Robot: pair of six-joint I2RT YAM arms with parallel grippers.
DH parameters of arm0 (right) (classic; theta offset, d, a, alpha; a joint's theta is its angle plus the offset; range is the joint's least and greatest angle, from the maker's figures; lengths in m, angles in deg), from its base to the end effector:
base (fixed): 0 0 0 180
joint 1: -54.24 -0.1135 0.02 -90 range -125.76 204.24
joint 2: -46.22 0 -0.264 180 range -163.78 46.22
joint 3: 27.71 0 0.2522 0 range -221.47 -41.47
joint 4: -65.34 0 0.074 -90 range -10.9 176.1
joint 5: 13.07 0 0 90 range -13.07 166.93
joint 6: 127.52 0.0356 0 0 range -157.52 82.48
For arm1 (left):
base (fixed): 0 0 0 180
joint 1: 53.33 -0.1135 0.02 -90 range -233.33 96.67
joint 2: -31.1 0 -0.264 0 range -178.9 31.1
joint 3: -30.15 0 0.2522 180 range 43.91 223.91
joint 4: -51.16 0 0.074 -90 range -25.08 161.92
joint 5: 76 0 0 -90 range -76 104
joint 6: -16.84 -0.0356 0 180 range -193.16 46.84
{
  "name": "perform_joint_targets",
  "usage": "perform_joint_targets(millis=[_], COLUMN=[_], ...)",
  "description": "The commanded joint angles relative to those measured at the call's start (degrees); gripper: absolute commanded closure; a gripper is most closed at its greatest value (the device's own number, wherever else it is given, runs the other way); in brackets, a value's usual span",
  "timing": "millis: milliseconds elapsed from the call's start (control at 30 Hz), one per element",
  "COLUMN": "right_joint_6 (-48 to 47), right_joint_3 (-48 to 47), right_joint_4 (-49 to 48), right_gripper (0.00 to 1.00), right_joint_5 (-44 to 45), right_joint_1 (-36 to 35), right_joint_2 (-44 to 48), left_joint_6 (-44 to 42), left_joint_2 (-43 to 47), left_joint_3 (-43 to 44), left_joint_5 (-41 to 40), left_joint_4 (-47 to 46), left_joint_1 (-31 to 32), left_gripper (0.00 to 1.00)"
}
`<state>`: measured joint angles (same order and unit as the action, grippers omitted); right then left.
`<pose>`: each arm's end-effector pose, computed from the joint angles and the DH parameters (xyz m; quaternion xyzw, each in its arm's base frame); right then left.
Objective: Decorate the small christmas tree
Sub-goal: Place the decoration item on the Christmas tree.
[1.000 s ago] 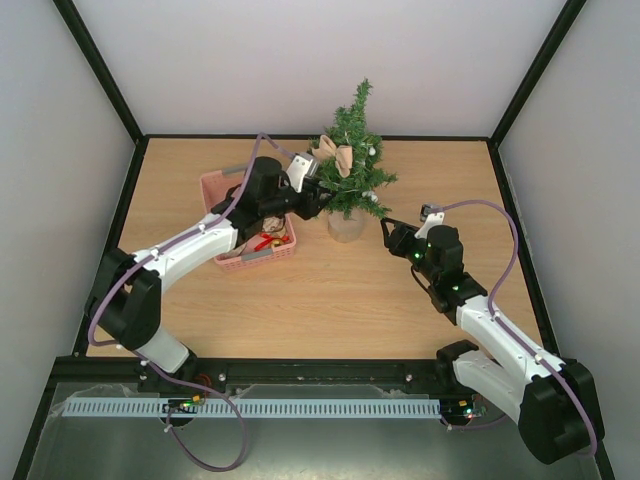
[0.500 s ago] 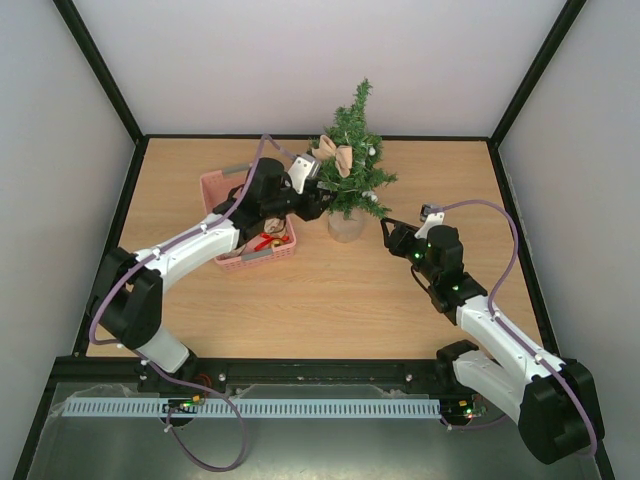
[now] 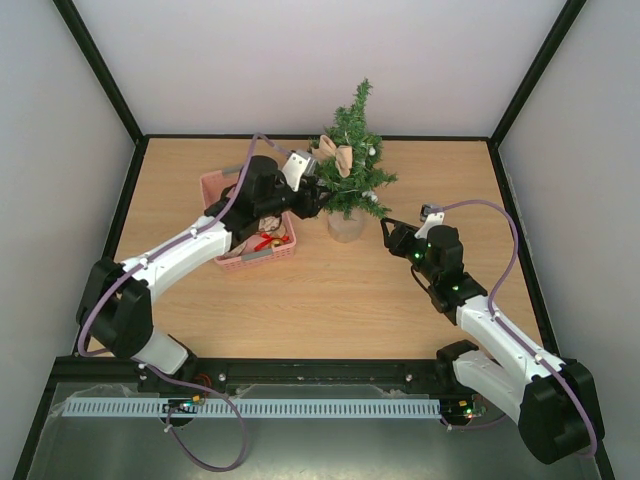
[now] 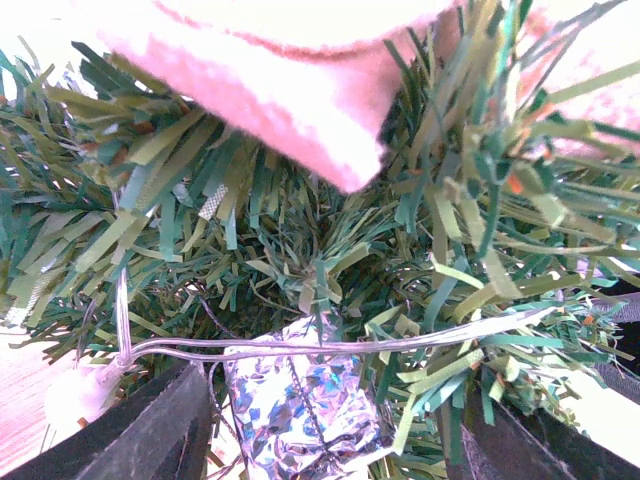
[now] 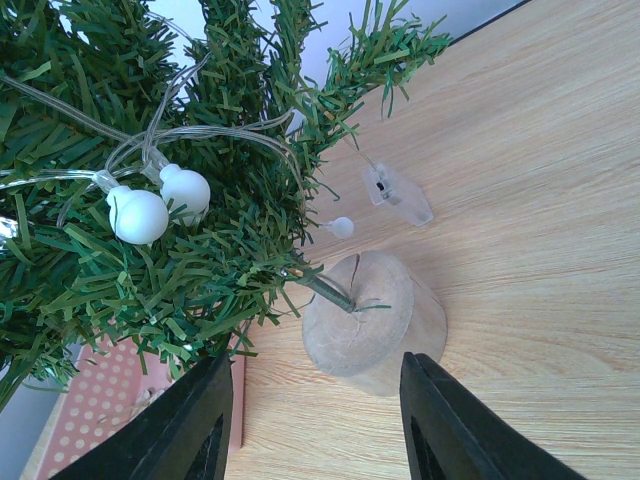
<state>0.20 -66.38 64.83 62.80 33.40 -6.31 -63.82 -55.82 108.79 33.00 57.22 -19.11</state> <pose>0.1930 0.0828 0.2376 0.0388 0.7813 0.3851 0.4896 0.2909 -0.2119 0.3141 0.2667 0.7389 -0.3455 0.5134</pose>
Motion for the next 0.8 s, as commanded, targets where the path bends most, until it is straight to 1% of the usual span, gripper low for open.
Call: perform_joint_targets(millis=[0,333,567,667,767], right_joint_6=[-0.18,-0.5,-0.48,-0.62,-0.6], right_joint_3=[-0.46,-0.39,0.03,0.33,0.89], right_joint_4=[-1.26,-0.46,0.36,1.36,1.58], right_gripper=[0.55,0.55,0.55,0.55,0.55], right_joint_5=[0.5,0.5,-0.01,0.1,0.56], right_joint_1=[0.19,0.13,0.16,0.21,0.15], right_joint_2=[0.41,0.92,1.56,2.58,3.71], left_joint_6=[-1.26,-1.52,-0.29,1.3,2.76], left_joint_2=[1.99,5.8,12.85,16.84,19.72], left_joint_3=[-0.23,-2.87,-9.28,-12.47,-14.8], left_joint_5=[-0.55,-1.49,-4.2,-8.12,-15.28], left_joint_4=[1.07,4.05,5.78,7.76,11.13], left_joint_1=[0.24,0.24,0.24,0.17,0.15], left_gripper=[0.37,0.36,0.36,0.37,0.39])
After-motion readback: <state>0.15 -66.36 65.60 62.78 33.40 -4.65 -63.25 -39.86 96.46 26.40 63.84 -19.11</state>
